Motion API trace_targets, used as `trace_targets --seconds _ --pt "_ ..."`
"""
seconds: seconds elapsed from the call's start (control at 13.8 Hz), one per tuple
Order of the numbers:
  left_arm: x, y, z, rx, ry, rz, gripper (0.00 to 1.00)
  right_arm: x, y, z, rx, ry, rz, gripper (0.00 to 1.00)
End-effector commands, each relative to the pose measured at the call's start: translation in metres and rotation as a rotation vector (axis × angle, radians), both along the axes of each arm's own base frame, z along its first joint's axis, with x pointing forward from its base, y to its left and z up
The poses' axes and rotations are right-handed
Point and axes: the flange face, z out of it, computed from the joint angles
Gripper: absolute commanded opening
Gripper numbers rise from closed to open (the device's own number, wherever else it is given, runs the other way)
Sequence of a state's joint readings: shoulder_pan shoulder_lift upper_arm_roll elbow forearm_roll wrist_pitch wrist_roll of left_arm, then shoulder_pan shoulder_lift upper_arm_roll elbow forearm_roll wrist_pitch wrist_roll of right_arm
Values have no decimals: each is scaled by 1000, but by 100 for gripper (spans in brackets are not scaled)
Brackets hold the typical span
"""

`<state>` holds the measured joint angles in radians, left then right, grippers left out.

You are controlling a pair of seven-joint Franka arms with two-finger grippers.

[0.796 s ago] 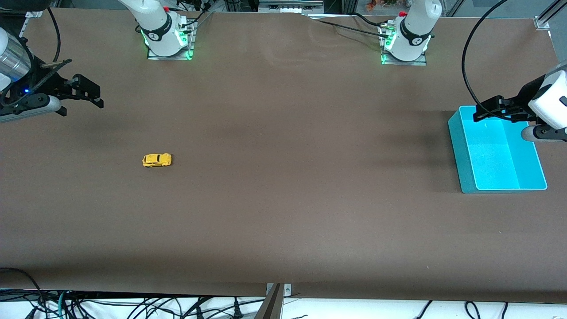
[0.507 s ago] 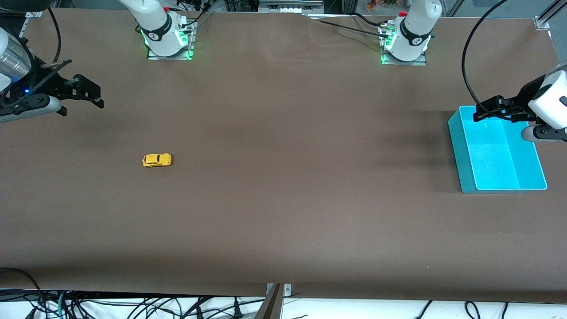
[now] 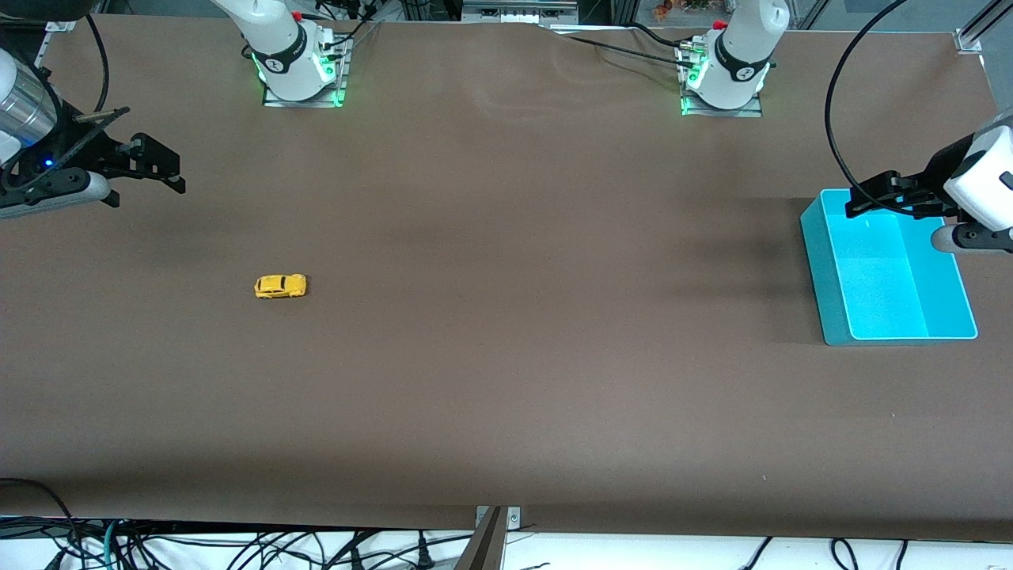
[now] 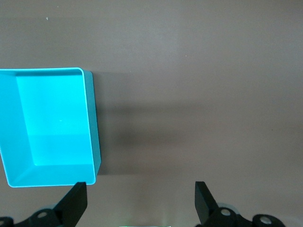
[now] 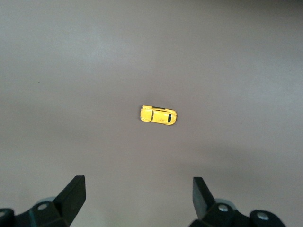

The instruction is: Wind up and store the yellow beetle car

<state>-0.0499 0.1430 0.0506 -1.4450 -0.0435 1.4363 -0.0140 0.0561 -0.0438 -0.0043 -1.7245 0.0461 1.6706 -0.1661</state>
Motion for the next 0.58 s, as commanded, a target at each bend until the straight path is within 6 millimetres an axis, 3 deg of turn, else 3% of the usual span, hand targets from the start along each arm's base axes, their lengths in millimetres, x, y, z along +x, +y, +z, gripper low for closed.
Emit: trace_targets --seconds 0.0,0.51 --pt "1 3 3 9 -9 -13 100 1 1 4 -21 11 -9 100" --pt "1 3 3 9 -9 -12 100 2 2 0 -13 27 -6 100"
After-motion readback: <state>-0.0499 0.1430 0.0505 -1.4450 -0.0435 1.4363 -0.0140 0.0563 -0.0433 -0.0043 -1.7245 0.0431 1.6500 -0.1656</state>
